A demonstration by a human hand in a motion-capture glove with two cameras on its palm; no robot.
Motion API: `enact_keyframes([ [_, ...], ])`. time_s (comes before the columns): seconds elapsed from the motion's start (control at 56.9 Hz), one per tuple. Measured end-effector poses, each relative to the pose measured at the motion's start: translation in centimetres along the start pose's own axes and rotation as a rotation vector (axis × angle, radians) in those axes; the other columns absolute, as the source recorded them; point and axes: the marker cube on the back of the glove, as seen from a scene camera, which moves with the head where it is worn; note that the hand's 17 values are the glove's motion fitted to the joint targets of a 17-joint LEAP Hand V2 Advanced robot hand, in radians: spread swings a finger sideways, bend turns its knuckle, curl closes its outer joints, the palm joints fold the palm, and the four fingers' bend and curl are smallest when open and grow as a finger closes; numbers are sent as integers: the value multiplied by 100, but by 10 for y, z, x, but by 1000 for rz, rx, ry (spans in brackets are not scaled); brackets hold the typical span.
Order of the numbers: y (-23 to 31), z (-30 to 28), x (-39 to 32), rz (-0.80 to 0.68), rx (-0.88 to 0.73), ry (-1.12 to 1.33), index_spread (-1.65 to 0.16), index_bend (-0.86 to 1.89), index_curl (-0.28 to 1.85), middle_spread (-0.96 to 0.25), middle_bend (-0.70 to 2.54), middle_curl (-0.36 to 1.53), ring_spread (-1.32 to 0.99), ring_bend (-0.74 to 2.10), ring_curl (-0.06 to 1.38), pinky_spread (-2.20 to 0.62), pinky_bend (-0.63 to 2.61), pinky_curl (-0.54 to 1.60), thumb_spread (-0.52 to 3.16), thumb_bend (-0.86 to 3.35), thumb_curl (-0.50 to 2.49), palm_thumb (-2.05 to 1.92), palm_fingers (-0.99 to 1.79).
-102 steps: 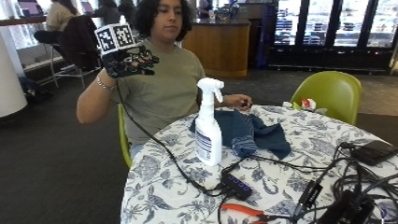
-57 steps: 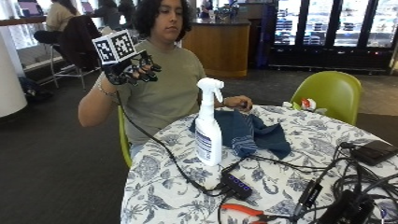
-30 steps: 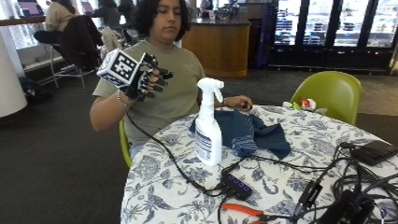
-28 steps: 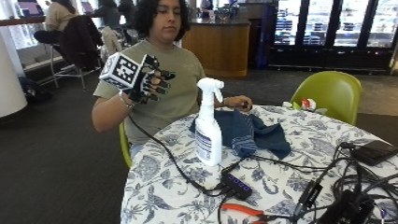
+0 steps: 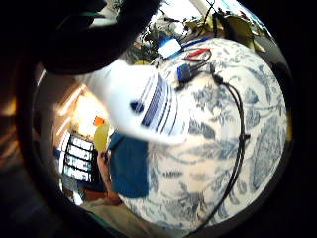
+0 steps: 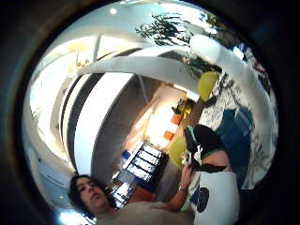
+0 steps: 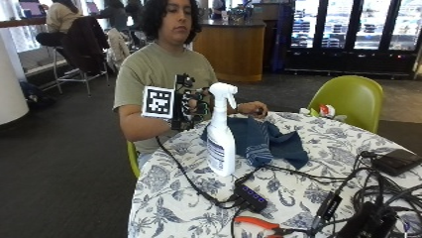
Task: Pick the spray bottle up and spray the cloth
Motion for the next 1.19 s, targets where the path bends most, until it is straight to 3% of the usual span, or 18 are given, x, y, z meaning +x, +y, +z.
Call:
enact_keyframes([
  [0.457, -56, 42, 21, 44, 125, -29, -17, 7, 16, 8, 27, 36, -1, 56, 35, 11, 41, 36, 88, -4, 41, 80, 32],
  [0.51, -60, 45, 20, 105, 111, -32, -17, 7, 16, 8, 27, 36, -1, 58, 36, 10, 42, 36, 87, -4, 41, 79, 33],
  [0.615, -69, 51, 30, 27, 51, -18, -16, 8, 15, 8, 28, 37, -2, 60, 36, 8, 43, 36, 87, -3, 40, 78, 33],
  [0.703, -73, 56, 34, 134, -2, -24, -14, 10, 15, 8, 26, 36, -2, 61, 36, 7, 43, 36, 87, -2, 41, 80, 35],
  [0.791, -77, 58, 36, 277, -46, -76, -14, 14, 17, 9, 26, 36, -3, 62, 35, 7, 41, 35, 88, -1, 42, 84, 49],
  [0.808, -77, 57, 36, 294, -47, -90, -16, 22, 20, 6, 37, 40, -4, 61, 35, 6, 35, 33, 89, -1, 43, 85, 71],
  [0.879, -79, 54, 33, 318, -17, -147, -19, 27, 25, -1, 46, 42, -6, 54, 33, 5, 24, 30, 91, -2, 44, 85, 93],
  [0.931, -76, 50, 28, 296, 17, -176, -22, 27, 27, -6, 51, 45, -8, 57, 35, 3, 19, 29, 89, -1, 46, 88, 112],
  [0.949, -74, 47, 26, 283, 27, -180, -22, 26, 28, -6, 47, 44, -8, 51, 33, 4, 18, 29, 91, -2, 45, 86, 100],
  [1.037, -66, 25, 11, 140, 53, -192, -23, 27, 35, -11, 51, 48, -12, 57, 39, -9, 34, 35, 75, 2, 52, 99, 133],
  [1.195, -60, -14, -42, 31, -64, -180, -24, 35, 42, -16, 56, 52, -16, 62, 44, -22, 40, 40, 57, -1, 60, 102, 138],
])
